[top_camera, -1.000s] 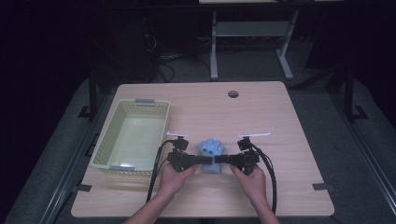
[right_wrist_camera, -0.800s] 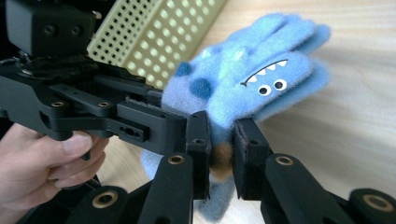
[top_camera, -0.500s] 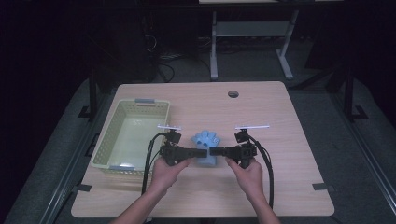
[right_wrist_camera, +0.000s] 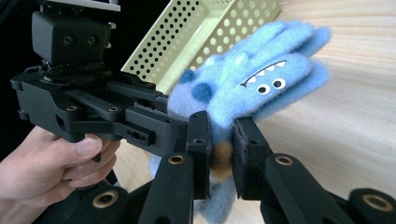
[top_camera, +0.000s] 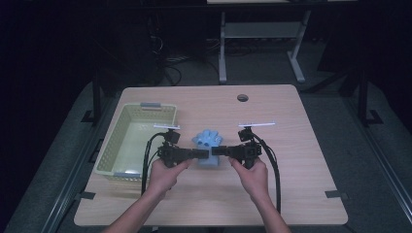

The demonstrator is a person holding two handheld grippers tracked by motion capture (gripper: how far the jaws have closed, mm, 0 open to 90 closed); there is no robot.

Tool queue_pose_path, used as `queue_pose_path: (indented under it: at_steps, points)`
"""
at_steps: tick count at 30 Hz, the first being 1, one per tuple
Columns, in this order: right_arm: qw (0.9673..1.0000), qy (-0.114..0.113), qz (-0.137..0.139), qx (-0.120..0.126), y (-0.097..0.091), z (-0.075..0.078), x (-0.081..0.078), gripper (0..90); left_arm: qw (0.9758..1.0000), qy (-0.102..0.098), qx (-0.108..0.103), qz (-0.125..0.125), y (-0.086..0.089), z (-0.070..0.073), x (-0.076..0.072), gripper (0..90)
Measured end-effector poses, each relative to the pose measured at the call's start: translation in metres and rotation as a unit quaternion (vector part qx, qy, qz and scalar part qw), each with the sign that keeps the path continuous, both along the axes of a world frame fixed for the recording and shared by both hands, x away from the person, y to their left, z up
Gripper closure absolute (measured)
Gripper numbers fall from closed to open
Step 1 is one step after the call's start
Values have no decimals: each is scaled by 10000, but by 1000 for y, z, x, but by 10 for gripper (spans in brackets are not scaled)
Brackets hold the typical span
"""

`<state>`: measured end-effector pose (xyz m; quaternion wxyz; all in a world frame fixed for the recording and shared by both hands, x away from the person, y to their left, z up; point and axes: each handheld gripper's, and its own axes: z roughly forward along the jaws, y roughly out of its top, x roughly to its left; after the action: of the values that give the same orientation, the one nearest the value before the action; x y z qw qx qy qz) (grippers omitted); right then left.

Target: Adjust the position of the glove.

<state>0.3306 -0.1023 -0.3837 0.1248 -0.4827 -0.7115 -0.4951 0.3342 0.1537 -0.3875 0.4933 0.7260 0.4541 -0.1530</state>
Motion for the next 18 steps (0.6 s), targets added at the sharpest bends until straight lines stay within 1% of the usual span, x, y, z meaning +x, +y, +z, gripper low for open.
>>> queue_pose_path:
  at_steps: [1, 4, 5, 10, 12, 13, 16, 18]
  points:
    - [10000, -19, 0, -14, 1, 1, 1, 784, 10000, 50, -10, 47, 1, 1, -1, 679]
    - [10000, -38, 40, -2, 6, 4, 3, 784, 10000, 30, -30, 30, 5, 2, 1, 679]
    - [10000, -38, 40, -2, 6, 4, 3, 784, 10000, 55, -57, 57, 6, 2, 0, 679]
    - [10000, -23, 63, 32, 12, 6, 5, 785, 10000, 50, -47, 54, 12, 5, 2, 678]
    - [9999, -50, 83, 32, 13, 8, 6, 785, 10000, 54, -42, 59, 14, 7, 3, 679]
    - [10000, -21, 76, 31, 15, 9, 7, 785, 10000, 20, -40, 49, 15, 8, 3, 679]
    - [9999, -85, 118, 31, 19, 14, 9, 785, 10000, -8, -51, 76, 20, 13, 4, 678]
    - [9999, -109, 114, 43, 20, 15, 10, 785, 10000, -22, -35, 73, 21, 14, 4, 678]
